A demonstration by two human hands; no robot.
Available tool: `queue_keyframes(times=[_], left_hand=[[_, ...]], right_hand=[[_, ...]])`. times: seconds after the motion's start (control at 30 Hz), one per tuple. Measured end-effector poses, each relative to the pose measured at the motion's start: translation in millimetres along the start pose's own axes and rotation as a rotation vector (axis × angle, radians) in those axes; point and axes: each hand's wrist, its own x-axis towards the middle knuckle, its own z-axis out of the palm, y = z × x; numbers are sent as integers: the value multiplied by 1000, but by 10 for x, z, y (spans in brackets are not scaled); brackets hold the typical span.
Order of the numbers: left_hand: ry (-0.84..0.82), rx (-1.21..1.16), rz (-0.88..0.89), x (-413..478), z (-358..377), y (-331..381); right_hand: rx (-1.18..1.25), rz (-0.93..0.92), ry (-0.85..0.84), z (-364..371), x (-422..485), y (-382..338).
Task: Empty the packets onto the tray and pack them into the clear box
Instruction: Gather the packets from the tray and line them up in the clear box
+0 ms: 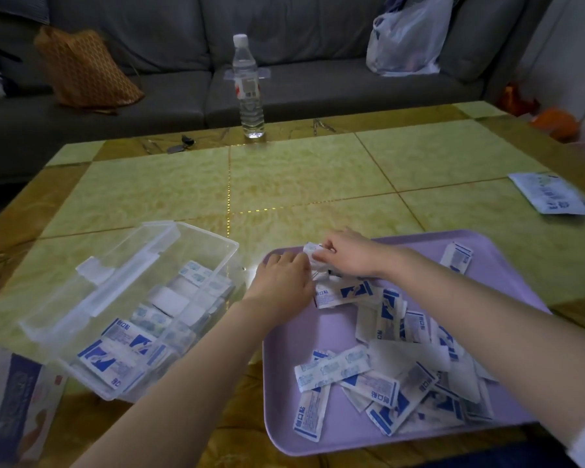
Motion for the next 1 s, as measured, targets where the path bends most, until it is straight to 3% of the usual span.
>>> queue_keyframes(times=[0.2, 0.5, 0.67, 0.8, 0.9, 1.0], left_hand=[[-36, 33, 58, -208, -31, 48], [-7, 46, 78, -523, -57, 186], [18, -12, 52, -636, -98, 126], [-114, -15, 88, -658, -82, 118], [-146, 30, 84, -650, -71, 143], [-78, 93, 86, -634, -64, 207]], right_hand=[[133, 5, 70, 228, -170, -13], [-16, -99, 76, 280, -577, -75], [-64, -49, 128, 250, -699, -47], [-141, 7, 99, 188, -801, -10], [-73, -8, 144, 170, -854, -9], [74, -6, 262, 207, -880, -10]])
